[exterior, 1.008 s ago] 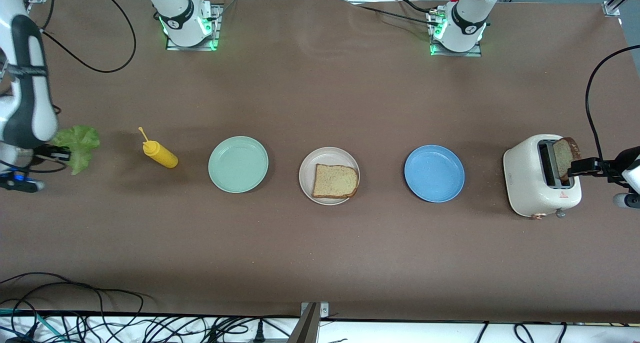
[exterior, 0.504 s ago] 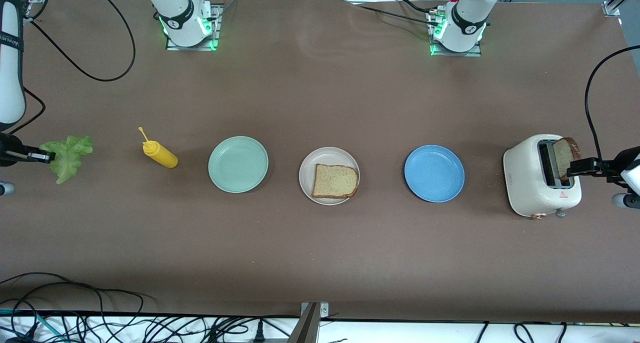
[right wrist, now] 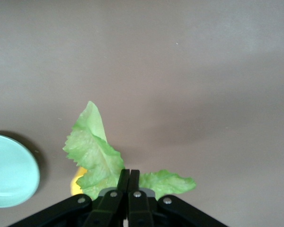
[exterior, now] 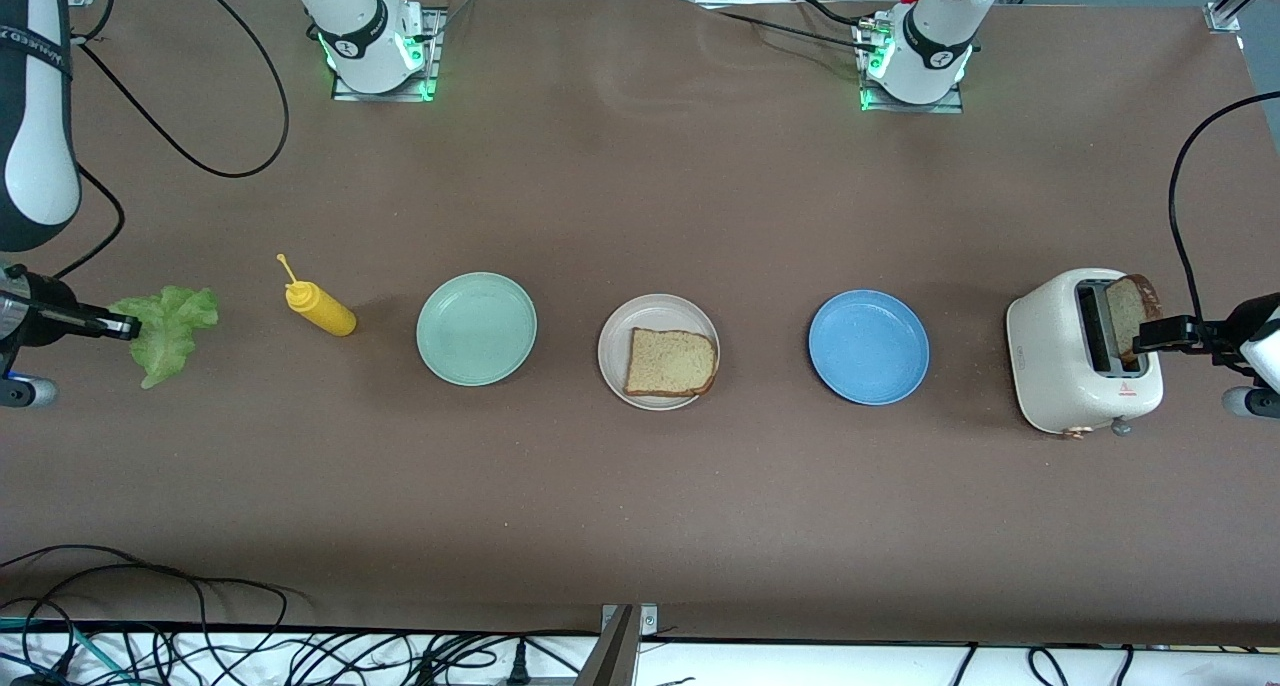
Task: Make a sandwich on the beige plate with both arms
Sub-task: 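Lift the green lettuce leaf with the right gripper toward the beige plate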
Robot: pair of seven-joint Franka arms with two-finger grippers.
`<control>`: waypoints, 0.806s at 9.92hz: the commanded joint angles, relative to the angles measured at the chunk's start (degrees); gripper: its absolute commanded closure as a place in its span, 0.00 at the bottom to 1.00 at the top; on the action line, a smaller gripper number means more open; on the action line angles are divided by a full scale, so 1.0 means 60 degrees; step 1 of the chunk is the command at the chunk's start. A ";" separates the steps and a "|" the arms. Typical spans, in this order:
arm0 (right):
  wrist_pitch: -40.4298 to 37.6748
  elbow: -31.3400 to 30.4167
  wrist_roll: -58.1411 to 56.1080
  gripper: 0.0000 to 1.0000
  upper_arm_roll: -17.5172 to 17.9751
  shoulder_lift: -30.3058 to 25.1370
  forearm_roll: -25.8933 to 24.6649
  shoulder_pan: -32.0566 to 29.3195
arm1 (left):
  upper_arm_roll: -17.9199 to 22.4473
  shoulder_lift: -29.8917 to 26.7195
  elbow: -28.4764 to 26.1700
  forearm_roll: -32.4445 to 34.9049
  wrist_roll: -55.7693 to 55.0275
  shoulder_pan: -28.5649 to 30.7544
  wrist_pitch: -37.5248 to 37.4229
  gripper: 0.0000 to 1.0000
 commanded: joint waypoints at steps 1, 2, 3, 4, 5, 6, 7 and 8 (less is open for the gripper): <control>-0.0292 0.0532 0.2308 1.00 0.1056 0.0096 -0.0041 0.0183 | -0.0091 -0.0063 -0.0087 0.0256 0.0081 0.0059 0.0051 0.00; -0.0249 0.0590 0.3001 1.00 0.1206 0.0111 -0.0768 0.0604 | -0.0091 -0.0063 -0.0087 0.0256 0.0081 0.0060 0.0051 0.00; -0.0292 0.0678 0.3428 1.00 0.1237 0.0053 -0.0964 0.0753 | -0.0091 -0.0063 -0.0087 0.0256 0.0081 0.0060 0.0051 0.00; -0.0307 0.0679 0.3824 1.00 0.1281 0.0038 -0.0661 0.0769 | -0.0091 -0.0063 -0.0087 0.0256 0.0081 0.0045 0.0051 0.00; -0.0292 0.0737 0.4249 1.00 0.1339 0.0038 -0.0237 0.0784 | -0.0091 -0.0063 -0.0087 0.0270 0.0081 0.0045 0.0051 0.00; -0.0292 0.1013 0.4848 1.00 0.1543 0.0038 0.0129 0.0828 | -0.0091 -0.0048 -0.0087 0.0270 0.0081 0.0045 0.0051 0.00; -0.0147 0.1146 0.5680 1.00 0.1864 0.0096 0.0264 0.0915 | -0.0091 -0.0063 -0.0087 0.0270 0.0081 0.0059 0.0051 0.00; 0.0072 0.1147 0.6834 1.00 0.2143 0.0271 0.0294 0.1061 | -0.0091 -0.0063 -0.0102 0.0270 0.0081 0.0045 0.0051 0.00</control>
